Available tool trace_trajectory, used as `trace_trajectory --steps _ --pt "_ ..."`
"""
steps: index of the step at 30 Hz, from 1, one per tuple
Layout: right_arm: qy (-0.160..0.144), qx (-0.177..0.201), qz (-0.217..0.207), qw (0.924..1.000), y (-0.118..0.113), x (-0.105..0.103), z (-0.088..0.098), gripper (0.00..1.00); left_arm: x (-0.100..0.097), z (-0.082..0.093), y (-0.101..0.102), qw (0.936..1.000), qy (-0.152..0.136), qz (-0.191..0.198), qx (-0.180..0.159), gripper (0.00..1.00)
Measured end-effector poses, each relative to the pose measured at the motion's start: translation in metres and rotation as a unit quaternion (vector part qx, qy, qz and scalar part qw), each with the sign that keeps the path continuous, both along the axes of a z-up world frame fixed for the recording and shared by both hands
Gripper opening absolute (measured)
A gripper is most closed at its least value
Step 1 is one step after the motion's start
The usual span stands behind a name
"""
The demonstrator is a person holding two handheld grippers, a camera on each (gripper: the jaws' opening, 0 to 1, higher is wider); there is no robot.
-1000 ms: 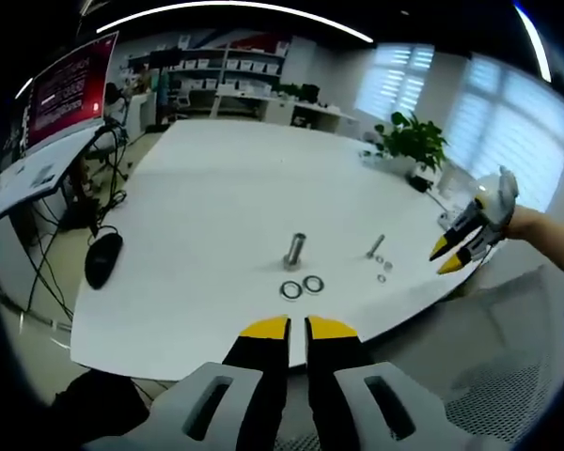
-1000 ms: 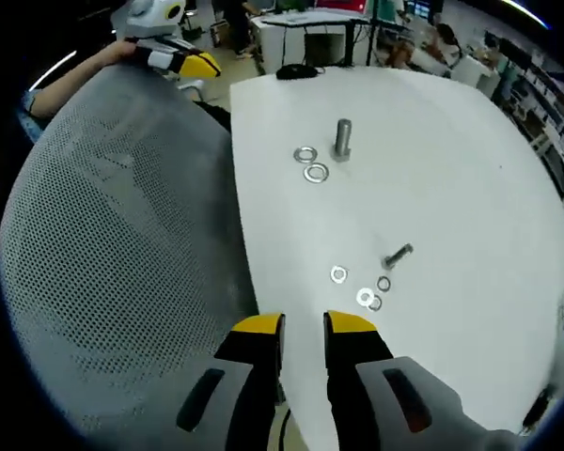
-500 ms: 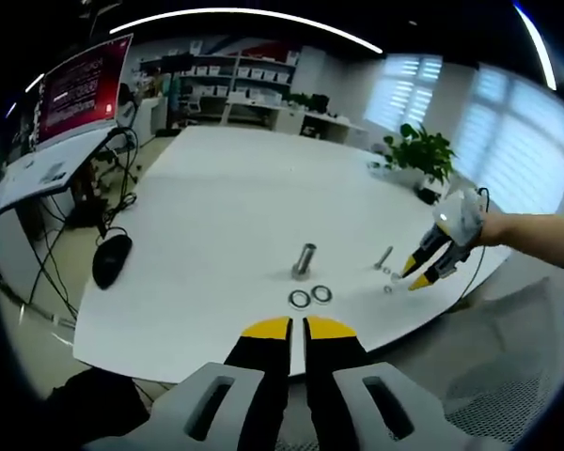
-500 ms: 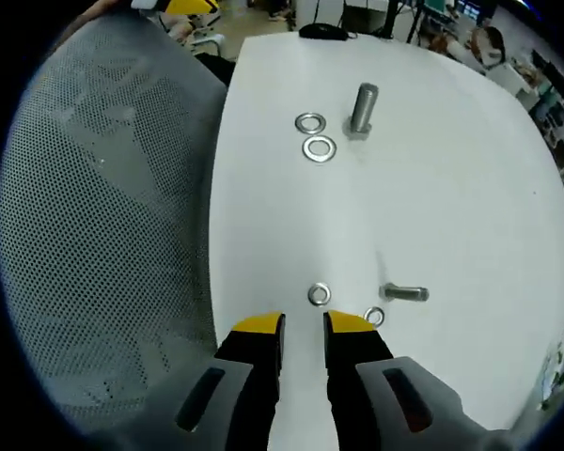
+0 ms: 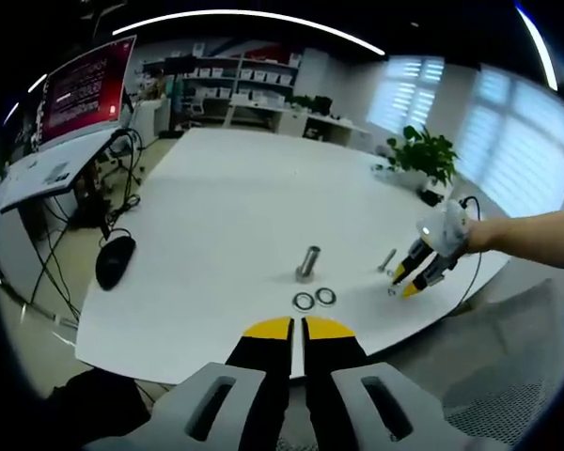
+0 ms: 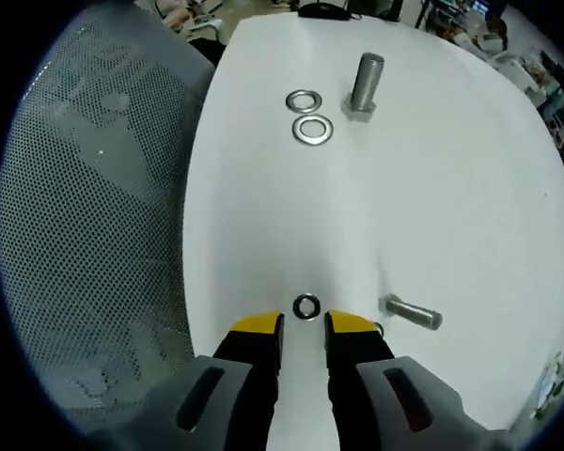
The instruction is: Place the washer onto the threaded stud by aligning its center hole with the stud, sliding it down to the base, and recovering from edge contact or off-axis alignment until the washer reaches the visible bottom stop.
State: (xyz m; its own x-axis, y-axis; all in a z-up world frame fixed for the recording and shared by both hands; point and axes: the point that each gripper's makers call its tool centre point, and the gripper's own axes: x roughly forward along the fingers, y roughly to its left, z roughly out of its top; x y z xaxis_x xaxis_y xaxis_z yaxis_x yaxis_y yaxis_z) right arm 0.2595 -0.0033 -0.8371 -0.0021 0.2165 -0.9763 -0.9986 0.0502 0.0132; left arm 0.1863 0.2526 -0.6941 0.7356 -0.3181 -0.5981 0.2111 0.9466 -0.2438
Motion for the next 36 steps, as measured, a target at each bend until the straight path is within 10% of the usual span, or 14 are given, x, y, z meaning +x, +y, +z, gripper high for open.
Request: trace_trajectory --steps 36 --pt "-0.01 -0.006 0.026 0.9996 0.0026 0.0021 -0.0059 0.19 0.0049 0.0089 0.0028 0.9992 -0.02 0.023 -0.024 0.02"
